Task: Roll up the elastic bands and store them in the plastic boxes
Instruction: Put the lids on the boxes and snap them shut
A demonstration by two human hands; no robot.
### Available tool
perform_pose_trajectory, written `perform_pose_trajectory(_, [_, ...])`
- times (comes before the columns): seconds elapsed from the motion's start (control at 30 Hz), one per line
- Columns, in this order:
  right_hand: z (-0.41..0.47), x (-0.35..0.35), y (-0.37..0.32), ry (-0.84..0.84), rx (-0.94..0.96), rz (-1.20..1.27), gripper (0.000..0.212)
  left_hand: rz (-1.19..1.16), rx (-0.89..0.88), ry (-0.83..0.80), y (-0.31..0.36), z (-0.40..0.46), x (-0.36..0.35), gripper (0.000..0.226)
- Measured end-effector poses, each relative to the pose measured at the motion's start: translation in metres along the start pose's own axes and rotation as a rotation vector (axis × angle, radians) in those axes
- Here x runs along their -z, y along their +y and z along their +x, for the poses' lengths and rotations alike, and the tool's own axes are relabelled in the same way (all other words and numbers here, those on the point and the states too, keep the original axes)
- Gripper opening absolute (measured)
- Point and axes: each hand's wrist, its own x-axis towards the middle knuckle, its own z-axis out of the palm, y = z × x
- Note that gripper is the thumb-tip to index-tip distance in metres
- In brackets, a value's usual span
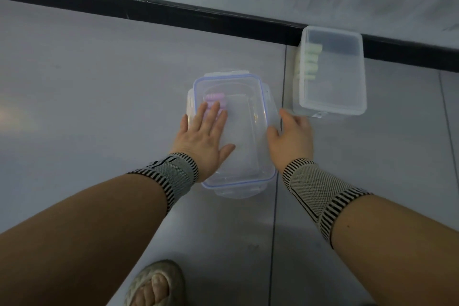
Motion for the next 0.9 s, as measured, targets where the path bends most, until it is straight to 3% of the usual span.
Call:
perform_pose_trajectory(0.23, [0.009, -0.015, -0.004, -0.014, -0.014, -0.028, 0.040, -0.034, -0.020, 0.039, 0.000, 0.001, -0.004, 0.079])
perform_pose_trajectory(0.4, [0.014, -0.035, -0.005, 0.050, -0.071, 0.131, 0.034, -0.030, -0.028, 0.045, -0.001, 0.001, -0.006, 0.083])
perform_pose_trajectory(0.53, [0.024, -0.032, -0.004, -0.048, -0.141, 0.288, 0.031, -0.016, -0.028, 0.032, -0.002, 0.002, -0.005, 0.083])
perform_pose_trajectory(0.6, [0.022, -0.025, -0.004, -0.066, -0.102, 0.171, 0.032, -0.004, -0.022, 0.018, 0.000, 0.002, -0.002, 0.083])
perform_pose_trajectory(0.67, [0.017, -0.019, -0.008, -0.017, 0.081, -0.161, 0.038, 0.003, -0.025, 0.011, 0.001, 0.001, -0.003, 0.083])
perform_pose_trajectory(0.77, [0.013, -0.022, -0.017, -0.040, 0.353, -0.339, 0.064, 0.000, -0.024, 0.032, 0.000, 0.002, -0.004, 0.083])
perform_pose_trajectory(0.9, [0.014, -0.038, -0.013, -0.138, 0.343, -0.457, 0.070, -0.030, -0.050, 0.025, -0.002, 0.001, -0.006, 0.082])
